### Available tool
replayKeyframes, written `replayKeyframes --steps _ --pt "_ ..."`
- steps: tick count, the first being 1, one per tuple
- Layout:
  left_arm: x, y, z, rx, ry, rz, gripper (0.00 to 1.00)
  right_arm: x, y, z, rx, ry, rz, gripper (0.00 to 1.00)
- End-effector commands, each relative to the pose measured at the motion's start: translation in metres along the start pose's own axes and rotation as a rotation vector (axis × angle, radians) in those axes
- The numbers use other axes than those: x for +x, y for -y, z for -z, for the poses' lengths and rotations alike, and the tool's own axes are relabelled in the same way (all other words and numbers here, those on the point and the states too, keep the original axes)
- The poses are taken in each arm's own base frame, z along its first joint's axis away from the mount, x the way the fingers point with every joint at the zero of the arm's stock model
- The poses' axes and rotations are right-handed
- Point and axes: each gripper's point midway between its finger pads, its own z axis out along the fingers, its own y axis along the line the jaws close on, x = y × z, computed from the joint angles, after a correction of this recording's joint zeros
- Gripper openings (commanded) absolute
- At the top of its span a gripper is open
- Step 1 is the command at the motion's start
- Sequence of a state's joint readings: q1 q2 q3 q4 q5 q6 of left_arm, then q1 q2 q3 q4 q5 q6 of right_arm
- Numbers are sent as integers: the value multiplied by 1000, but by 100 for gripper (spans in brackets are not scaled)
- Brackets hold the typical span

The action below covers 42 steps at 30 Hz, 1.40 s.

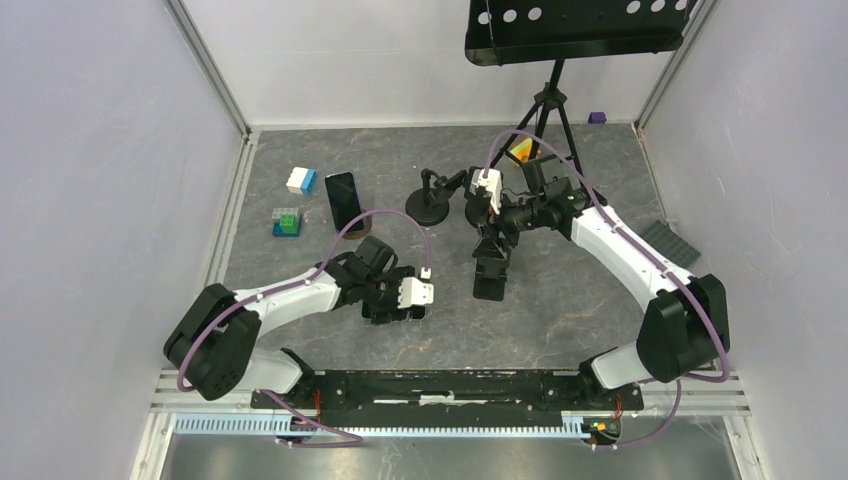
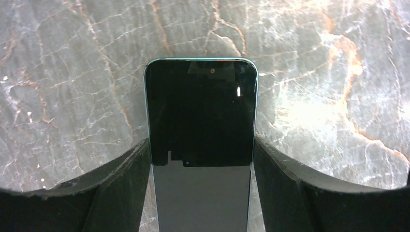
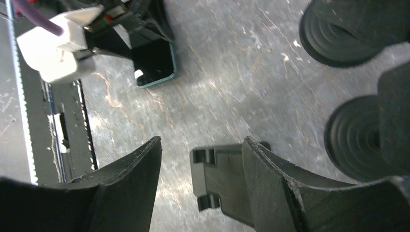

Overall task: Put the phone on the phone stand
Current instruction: Pick up the phone at the center of the board.

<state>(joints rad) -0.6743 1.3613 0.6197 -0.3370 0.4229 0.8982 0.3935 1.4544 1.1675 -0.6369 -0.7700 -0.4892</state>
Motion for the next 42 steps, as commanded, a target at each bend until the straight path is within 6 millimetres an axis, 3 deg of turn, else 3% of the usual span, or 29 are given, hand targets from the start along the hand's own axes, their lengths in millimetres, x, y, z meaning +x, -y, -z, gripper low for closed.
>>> replayKeyframes --steps 1,16,25,35,42 --pt "-14 -23 2 -128 57 69 2 -30 -22 -16 -118 145 47 66" --pt "-14 -20 34 -330 150 29 2 -8 -32 -103 -127 21 20 70" --pt "-8 -16 35 -366 171 14 2 0 -50 -151 -238 -36 -23 77" --pt "-15 -17 39 -384 204 3 2 9 -62 -185 -302 -83 -60 80" --pt "-13 -15 40 -396 209 -7 2 20 -77 -196 -398 -94 -105 80"
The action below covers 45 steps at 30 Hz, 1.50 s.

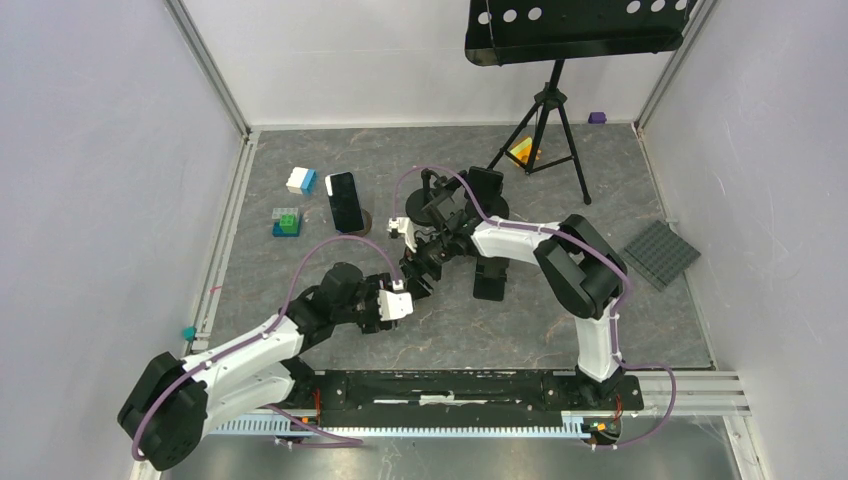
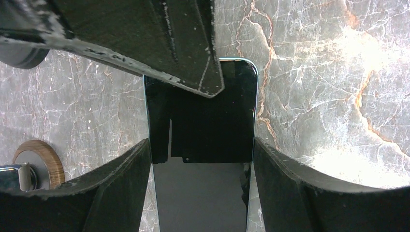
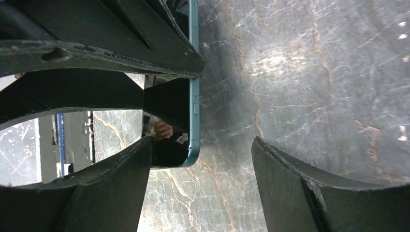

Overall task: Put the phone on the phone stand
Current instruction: Pick up the phone at the center of the board.

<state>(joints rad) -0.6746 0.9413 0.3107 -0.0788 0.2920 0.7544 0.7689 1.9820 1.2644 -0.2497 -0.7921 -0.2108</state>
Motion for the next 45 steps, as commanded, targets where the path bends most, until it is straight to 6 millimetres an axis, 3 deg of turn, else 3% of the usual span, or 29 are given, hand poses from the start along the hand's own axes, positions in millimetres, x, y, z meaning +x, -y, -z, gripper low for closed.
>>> replayKeyframes --steps 1,8,13,16,21,26,31,38,45 --pt "-18 -13 1 -57 72 -11 2 -11 -13 -10 -100 34 -5 78" --pt "-13 -13 -1 -58 50 -2 2 -14 -31 -16 -184 47 -8 55" --pt "-18 -19 0 -82 67 -10 3 -18 -30 -14 -173 50 -18 17" --pt "-23 -22 3 -87 76 -26 13 -20 -27 -11 -149 52 -17 0" --pt "-25 -15 12 -33 48 -8 54 -26 -26 9 -95 36 55 0" --pt "-40 -6 32 38 71 -54 79 -29 -29 42 -5 1 164 0" --pt "-61 -12 52 44 109 -44 83 -36 -37 78 88 -25 282 0" --pt "-108 -29 74 37 232 -2 86 -42 -45 135 226 -165 410 0" --pt "-147 -46 63 111 324 57 88 -47 -59 170 326 -159 485 0"
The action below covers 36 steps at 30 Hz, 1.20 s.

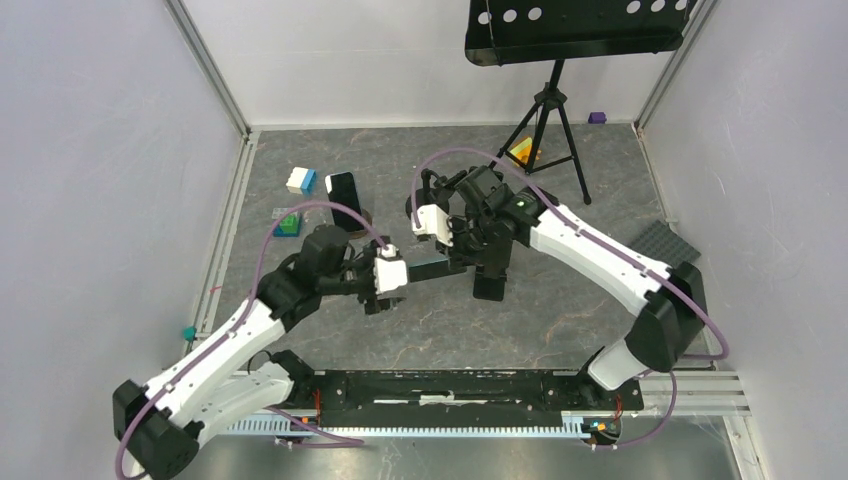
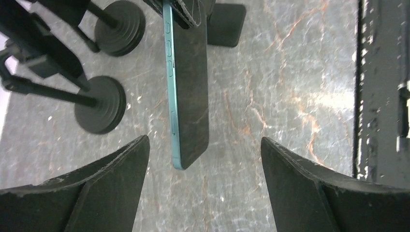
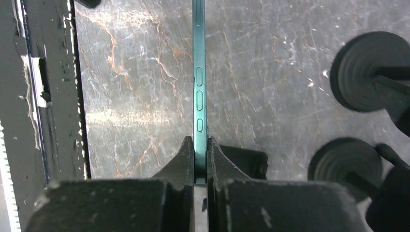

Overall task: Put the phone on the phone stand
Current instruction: Pick up the phone at the center of the board.

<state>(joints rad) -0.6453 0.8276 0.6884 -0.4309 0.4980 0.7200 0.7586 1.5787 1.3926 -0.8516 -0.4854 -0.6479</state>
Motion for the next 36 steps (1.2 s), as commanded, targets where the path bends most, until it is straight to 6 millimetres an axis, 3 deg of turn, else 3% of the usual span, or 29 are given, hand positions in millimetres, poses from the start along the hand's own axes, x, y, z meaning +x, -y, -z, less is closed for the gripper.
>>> replayKeyframes --steps 1,7,9,18,20,23,26,30,32,36 --pt "-37 -10 -14 80 117 82 87 -14 1 40 97 31 93 0" --pt "-50 -17 -35 140 178 141 78 -17 -7 53 117 60 108 0" --pt "-52 -19 -41 158 193 156 70 -16 -8 55 123 64 110 0" --pt "-51 -6 -67 326 237 233 7 -13 -6 64 140 81 92 0" --pt "-52 -6 -72 340 251 256 2 -12 -5 67 144 92 79 3" --pt "-57 -6 -78 347 297 291 2 -9 -2 73 151 112 54 15" --pt "-69 -9 -80 340 375 315 2 -4 3 83 173 151 14 41" --pt "-84 -14 -78 335 453 337 2 7 10 97 218 200 -43 68" --pt "-89 -15 -77 329 491 349 2 16 15 104 251 221 -80 77" --pt "-98 -16 -76 332 568 391 2 25 16 116 284 319 -129 85"
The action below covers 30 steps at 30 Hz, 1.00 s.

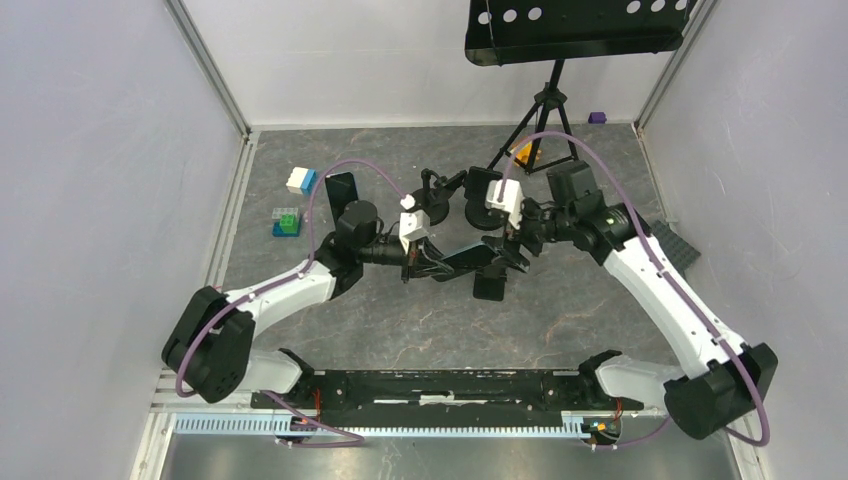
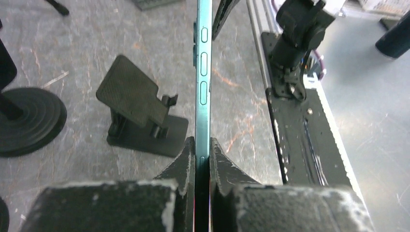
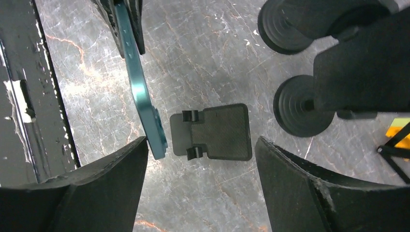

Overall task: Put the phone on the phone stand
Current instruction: Pick up the phone at the center of the board.

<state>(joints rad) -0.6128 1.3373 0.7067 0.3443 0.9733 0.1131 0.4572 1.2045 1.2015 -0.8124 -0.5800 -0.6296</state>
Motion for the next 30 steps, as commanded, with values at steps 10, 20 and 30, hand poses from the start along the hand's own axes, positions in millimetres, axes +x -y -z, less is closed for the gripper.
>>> replayKeyframes --steps 10,20,30 --pt "-56 5 -15 119 377 113 2 -3 -2 20 -54 374 -158 89" --pt "-42 2 -26 94 363 130 2 -8 -4 11 -135 435 -206 82" --pt "-33 3 -37 80 324 112 2 -13 -5 7 -197 453 -238 15"
